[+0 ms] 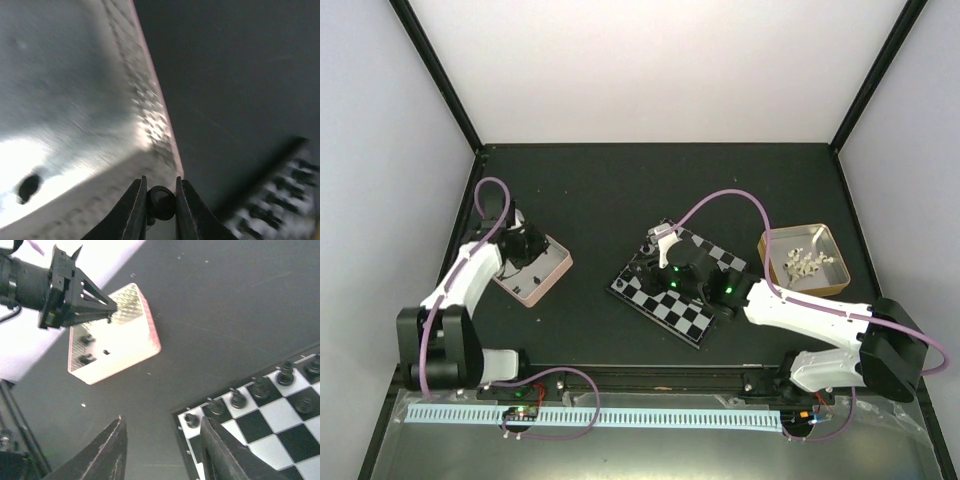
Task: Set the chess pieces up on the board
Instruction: Pick up the chess piece from the storage box, then place the chess piece on the chessboard.
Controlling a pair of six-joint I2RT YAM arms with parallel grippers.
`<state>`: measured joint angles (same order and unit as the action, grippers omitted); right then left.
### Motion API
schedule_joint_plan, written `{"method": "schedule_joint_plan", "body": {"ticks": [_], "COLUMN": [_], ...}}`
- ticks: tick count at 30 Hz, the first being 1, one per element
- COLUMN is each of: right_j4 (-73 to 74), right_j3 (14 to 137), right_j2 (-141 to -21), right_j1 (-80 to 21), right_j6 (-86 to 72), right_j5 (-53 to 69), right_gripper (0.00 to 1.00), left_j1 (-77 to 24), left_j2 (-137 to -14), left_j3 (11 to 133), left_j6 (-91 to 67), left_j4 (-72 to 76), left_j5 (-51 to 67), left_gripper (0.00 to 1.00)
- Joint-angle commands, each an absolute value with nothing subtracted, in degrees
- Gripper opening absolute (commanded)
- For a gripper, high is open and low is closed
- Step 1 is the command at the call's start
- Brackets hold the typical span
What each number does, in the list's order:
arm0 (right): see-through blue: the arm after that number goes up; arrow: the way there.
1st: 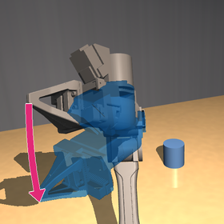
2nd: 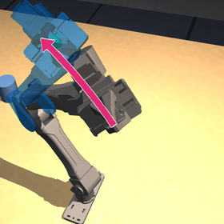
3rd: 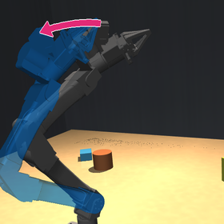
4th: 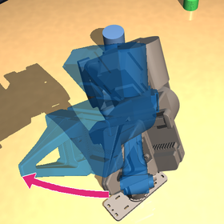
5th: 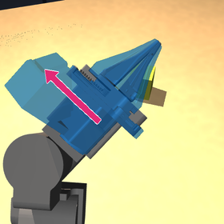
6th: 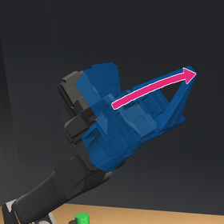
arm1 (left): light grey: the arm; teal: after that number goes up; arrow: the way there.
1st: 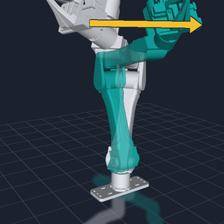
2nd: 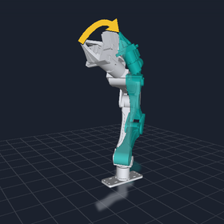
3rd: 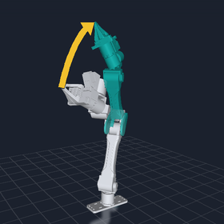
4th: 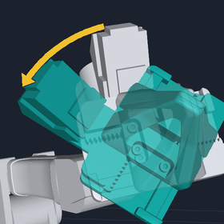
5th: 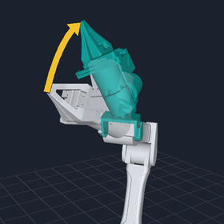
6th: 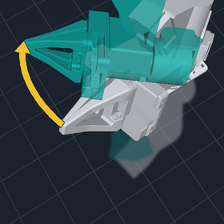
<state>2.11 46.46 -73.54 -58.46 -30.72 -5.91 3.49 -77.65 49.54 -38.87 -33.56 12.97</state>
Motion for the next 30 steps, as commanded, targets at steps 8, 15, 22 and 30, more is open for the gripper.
{"method": "schedule_joint_plan", "body": {"ticks": [8, 15, 22, 30], "right_j4": [-10.0, -13.7, -15.8, -17.6], "right_j3": [47.2, 47.6, 47.9, 45.3], "right_j2": [-74.5, -76.3, -76.9, -75.0], "right_j1": [-58.4, -58.4, -56.8, -54.5], "right_j6": [-31.5, -36.4, -41.1, -43.5], "right_j5": [2.4, 3.7, 3.4, 2.7], "right_gripper": [0.54, 0.57, 0.49, 0.35], "left_j1": [-6.0, -14.5, -21.7, -25.3], "left_j2": [-60.5, -56.8, -58.2, -60.3], "left_j3": [40.9, 37.6, 38.4, 39.7], "left_j6": [-70.0, -87.7, -96.2, -99.1], "left_j4": [-17.0, -4.5, 4.0, 8.2], "left_j5": [36.3, 38.2, 38.8, 39.6], "left_gripper": [0.14, 0.14, 0.15, 0.15]}}
